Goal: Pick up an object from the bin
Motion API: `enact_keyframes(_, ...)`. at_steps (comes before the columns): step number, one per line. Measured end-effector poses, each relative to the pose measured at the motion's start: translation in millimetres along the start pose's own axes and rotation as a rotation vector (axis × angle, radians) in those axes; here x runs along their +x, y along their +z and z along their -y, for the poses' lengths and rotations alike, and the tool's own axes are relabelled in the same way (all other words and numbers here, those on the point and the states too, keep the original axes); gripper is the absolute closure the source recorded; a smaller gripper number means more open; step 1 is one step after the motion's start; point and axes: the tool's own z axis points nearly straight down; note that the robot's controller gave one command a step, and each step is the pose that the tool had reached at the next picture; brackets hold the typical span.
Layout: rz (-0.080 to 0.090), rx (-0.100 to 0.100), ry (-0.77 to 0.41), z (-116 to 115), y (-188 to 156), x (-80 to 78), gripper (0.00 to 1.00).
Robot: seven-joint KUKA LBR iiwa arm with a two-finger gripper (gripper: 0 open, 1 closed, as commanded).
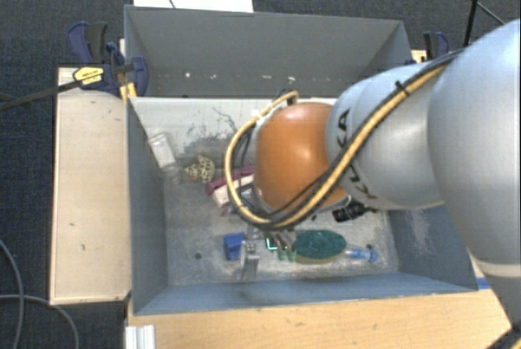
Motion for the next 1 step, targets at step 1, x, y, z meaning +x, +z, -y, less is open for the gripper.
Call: enact_keyframes(1, 0.002, 0.001, 0.248, 17.4, 58.5, -17.8, 0.0)
